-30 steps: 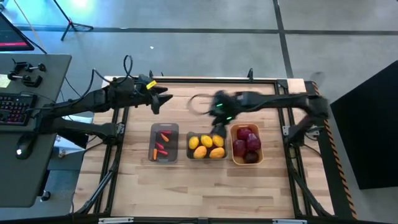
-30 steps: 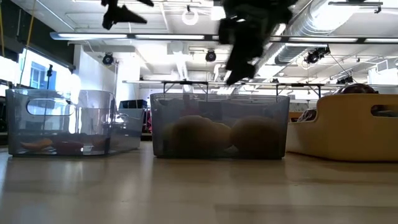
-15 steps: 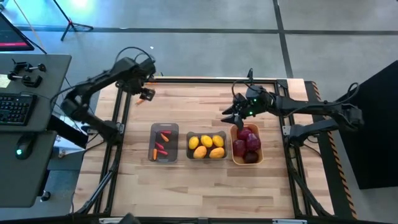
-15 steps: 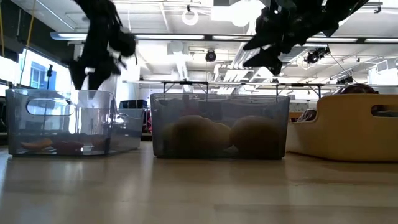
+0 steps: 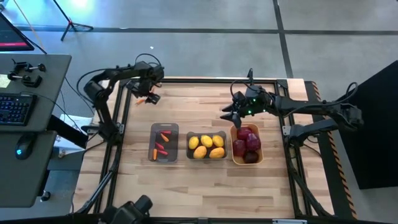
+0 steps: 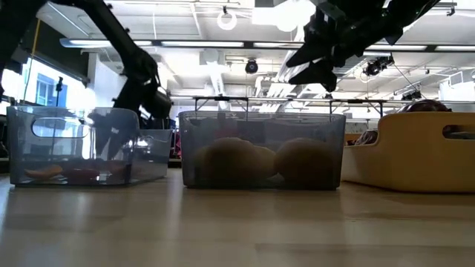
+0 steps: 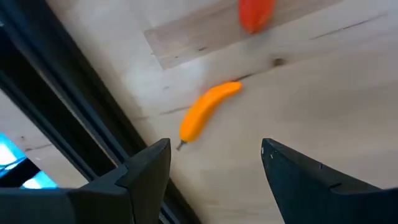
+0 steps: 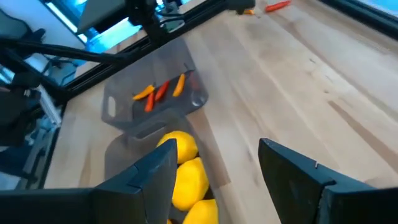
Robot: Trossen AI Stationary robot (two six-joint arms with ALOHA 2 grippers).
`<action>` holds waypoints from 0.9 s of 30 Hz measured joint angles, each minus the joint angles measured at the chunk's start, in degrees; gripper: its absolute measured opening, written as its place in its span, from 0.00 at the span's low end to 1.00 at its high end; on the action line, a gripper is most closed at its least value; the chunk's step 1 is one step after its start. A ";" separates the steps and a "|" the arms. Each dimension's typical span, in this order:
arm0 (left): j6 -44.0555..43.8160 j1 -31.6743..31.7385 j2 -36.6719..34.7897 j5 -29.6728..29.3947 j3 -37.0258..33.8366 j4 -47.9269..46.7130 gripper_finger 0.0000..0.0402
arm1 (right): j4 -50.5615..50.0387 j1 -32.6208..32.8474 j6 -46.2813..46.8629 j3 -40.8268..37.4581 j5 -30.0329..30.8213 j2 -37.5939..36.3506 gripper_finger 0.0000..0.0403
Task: Sort produce into baskets
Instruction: Put the yellow chili pepper into the left black bin
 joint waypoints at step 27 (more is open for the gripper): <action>10.78 -3.03 3.23 6.41 -3.74 1.32 0.02 | -0.69 0.29 1.91 0.02 5.41 0.02 0.54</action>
